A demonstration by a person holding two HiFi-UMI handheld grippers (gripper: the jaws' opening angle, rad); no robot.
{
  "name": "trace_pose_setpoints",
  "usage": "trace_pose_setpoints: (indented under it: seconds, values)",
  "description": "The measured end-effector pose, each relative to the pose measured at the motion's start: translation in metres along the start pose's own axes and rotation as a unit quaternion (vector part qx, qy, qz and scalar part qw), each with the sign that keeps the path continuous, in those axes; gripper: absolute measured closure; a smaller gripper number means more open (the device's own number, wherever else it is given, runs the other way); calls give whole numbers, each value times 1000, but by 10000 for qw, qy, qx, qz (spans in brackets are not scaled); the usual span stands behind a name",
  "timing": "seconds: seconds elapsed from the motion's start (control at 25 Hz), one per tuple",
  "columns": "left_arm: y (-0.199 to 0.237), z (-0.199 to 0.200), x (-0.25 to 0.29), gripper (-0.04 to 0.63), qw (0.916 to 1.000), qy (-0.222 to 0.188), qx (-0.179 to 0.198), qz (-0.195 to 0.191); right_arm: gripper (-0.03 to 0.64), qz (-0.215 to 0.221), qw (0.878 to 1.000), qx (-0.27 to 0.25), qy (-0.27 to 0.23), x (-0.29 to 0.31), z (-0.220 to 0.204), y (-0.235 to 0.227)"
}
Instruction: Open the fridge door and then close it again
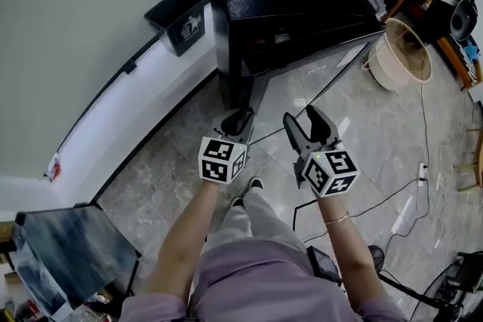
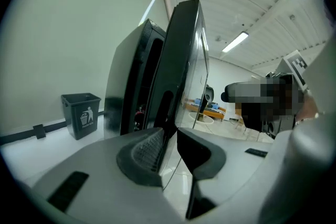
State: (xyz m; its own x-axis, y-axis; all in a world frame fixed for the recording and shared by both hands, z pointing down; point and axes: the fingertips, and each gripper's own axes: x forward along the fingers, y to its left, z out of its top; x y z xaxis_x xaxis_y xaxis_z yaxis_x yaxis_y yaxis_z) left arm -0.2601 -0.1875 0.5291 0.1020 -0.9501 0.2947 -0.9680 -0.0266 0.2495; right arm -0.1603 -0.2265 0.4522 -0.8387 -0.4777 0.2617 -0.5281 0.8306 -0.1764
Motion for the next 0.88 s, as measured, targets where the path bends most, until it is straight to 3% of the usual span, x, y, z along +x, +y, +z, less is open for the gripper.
trace_pose_setpoints:
  seconds: [0.56, 0.88]
  values:
    - [-98, -33, -37, 514, 9953, 173, 400, -863, 333, 88, 9976, -332, -602, -69, 28, 54]
    - [-137, -45, -42, 512, 9933, 220, 491, -1019, 352, -273, 9938, -1005, -391, -77, 25, 57]
